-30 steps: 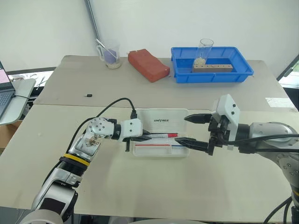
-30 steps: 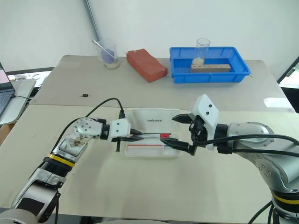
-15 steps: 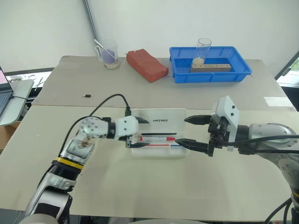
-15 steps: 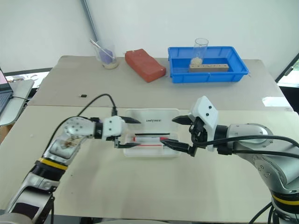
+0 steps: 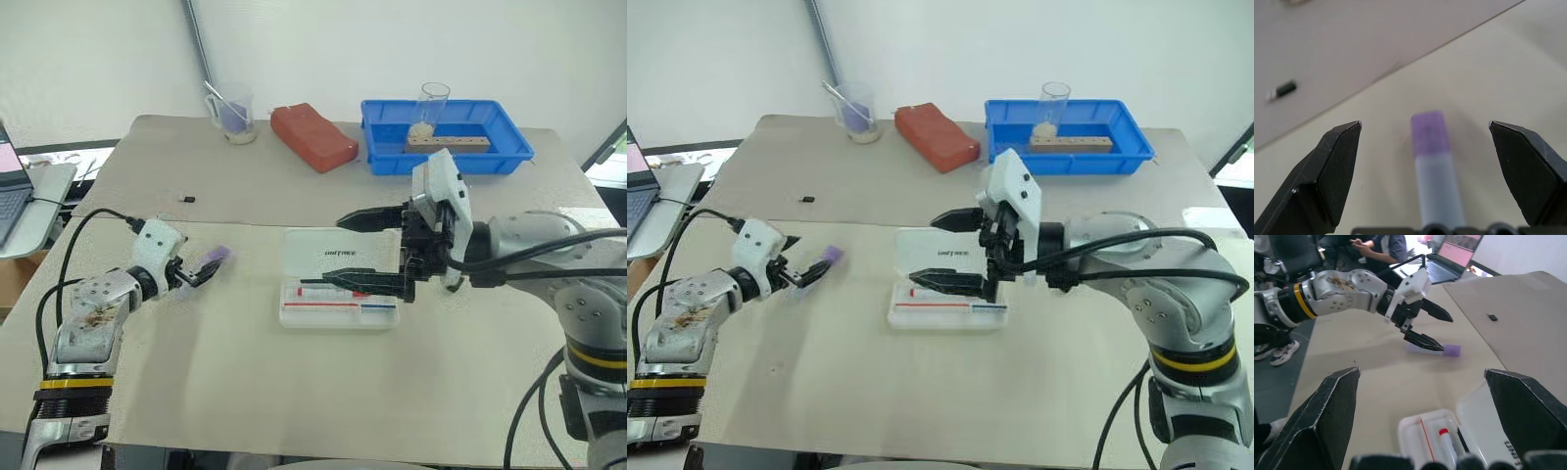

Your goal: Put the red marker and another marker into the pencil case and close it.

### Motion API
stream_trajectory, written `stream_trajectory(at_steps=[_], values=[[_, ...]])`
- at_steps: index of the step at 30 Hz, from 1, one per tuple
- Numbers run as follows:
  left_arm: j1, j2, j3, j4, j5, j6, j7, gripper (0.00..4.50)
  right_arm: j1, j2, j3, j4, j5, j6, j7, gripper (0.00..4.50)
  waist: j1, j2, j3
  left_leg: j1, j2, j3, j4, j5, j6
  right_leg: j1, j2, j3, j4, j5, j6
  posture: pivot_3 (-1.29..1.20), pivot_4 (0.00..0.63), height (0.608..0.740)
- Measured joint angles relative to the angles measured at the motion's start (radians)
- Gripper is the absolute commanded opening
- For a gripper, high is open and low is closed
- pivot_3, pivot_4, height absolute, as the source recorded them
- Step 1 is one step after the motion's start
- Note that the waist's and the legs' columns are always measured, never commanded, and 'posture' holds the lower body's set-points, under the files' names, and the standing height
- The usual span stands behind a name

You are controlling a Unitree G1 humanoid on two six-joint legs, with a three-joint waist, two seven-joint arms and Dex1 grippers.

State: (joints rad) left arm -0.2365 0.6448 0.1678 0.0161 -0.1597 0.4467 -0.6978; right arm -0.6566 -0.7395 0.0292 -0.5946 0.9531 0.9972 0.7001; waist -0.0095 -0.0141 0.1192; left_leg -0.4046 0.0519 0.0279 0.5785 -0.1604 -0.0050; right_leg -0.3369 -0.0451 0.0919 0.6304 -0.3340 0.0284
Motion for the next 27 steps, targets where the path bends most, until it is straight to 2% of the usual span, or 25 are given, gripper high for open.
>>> stream_trajectory(at_steps=[6, 10, 11, 12, 15, 17, 18, 19, 27], values=[[-0.008, -0.019, -0.013, 0.012, -0.042, 0.172, 0.007, 4.45, -0.018, 0.000, 0.031, 0.026, -0.009, 0.000, 0.041, 4.50, -0.002, -0.001, 0.000, -0.002, 0.000, -0.001, -0.001, 0.000, 0.000, 0.000, 0.000, 0.001, 0.001, 0.001, -0.001, 0.00, 0.150, 0.740], [0.000, -0.005, -0.022, 0.009, -0.043, 0.220, 0.004, 4.45, -0.033, -0.008, 0.030, 0.034, -0.008, 0.000, 0.047, 4.50, -0.007, -0.001, 0.000, 0.000, 0.000, -0.002, -0.003, 0.000, 0.000, 0.000, 0.002, 0.001, 0.001, 0.001, -0.001, 0.00, 0.150, 0.740], [0.008, 0.006, -0.022, 0.000, -0.043, 0.230, 0.006, 3.96, -0.033, -0.008, 0.029, 0.034, -0.008, 0.000, 0.046, 4.50, -0.009, -0.001, 0.000, 0.000, 0.000, -0.002, -0.004, 0.000, 0.000, 0.000, 0.002, 0.001, 0.001, 0.001, -0.001, 0.00, 0.150, 0.740], [0.014, 0.018, -0.021, -0.007, -0.043, 0.237, 0.007, 3.72, -0.032, -0.011, 0.029, 0.034, -0.009, 0.000, 0.046, 4.50, -0.011, -0.001, 0.000, 0.001, 0.001, -0.002, -0.004, 0.000, 0.000, 0.000, 0.002, 0.002, 0.001, 0.001, -0.002, 0.00, 0.150, 0.740], [0.026, 0.027, -0.017, -0.022, -0.055, 0.254, 0.007, 2.46, -0.002, -0.016, 0.029, 0.034, -0.015, -0.001, 0.047, 4.50, -0.011, -0.001, 0.000, 0.001, 0.001, -0.003, -0.004, 0.000, 0.000, 0.000, 0.001, 0.002, 0.001, 0.001, -0.002, 0.00, 0.150, 0.740], [0.030, 0.034, -0.015, -0.022, -0.059, 0.254, 0.007, 1.38, 0.007, -0.016, 0.029, 0.034, -0.018, -0.001, 0.047, 4.50, -0.011, -0.001, 0.000, 0.001, 0.001, -0.003, -0.004, 0.000, 0.000, 0.000, 0.000, 0.002, 0.001, 0.001, -0.002, 0.00, 0.150, 0.740], [0.031, 0.036, -0.015, -0.022, -0.060, 0.254, 0.007, 1.09, 0.007, -0.016, 0.028, 0.033, -0.018, -0.001, 0.047, 4.50, -0.010, -0.001, 0.000, 0.001, 0.001, -0.003, -0.004, 0.000, 0.000, 0.000, 0.000, 0.002, 0.001, 0.001, -0.002, 0.00, 0.150, 0.740], [0.031, 0.037, -0.015, -0.022, -0.061, 0.254, 0.007, 0.93, 0.007, -0.016, 0.028, 0.033, -0.019, -0.001, 0.047, 4.50, -0.010, -0.001, 0.000, 0.001, 0.001, -0.003, -0.004, 0.000, 0.000, 0.000, 0.000, 0.002, 0.001, 0.001, -0.002, 0.00, 0.150, 0.740], [0.021, 0.057, -0.001, -0.037, -0.100, 0.215, -0.034, 0.94, 0.013, -0.041, 0.025, 0.032, -0.040, -0.003, 0.068, 4.50, -0.006, -0.002, 0.000, -0.001, 0.002, -0.003, -0.004, 0.000, 0.000, -0.001, 0.000, 0.002, 0.000, 0.001, -0.002, 0.00, 0.150, 0.740]])
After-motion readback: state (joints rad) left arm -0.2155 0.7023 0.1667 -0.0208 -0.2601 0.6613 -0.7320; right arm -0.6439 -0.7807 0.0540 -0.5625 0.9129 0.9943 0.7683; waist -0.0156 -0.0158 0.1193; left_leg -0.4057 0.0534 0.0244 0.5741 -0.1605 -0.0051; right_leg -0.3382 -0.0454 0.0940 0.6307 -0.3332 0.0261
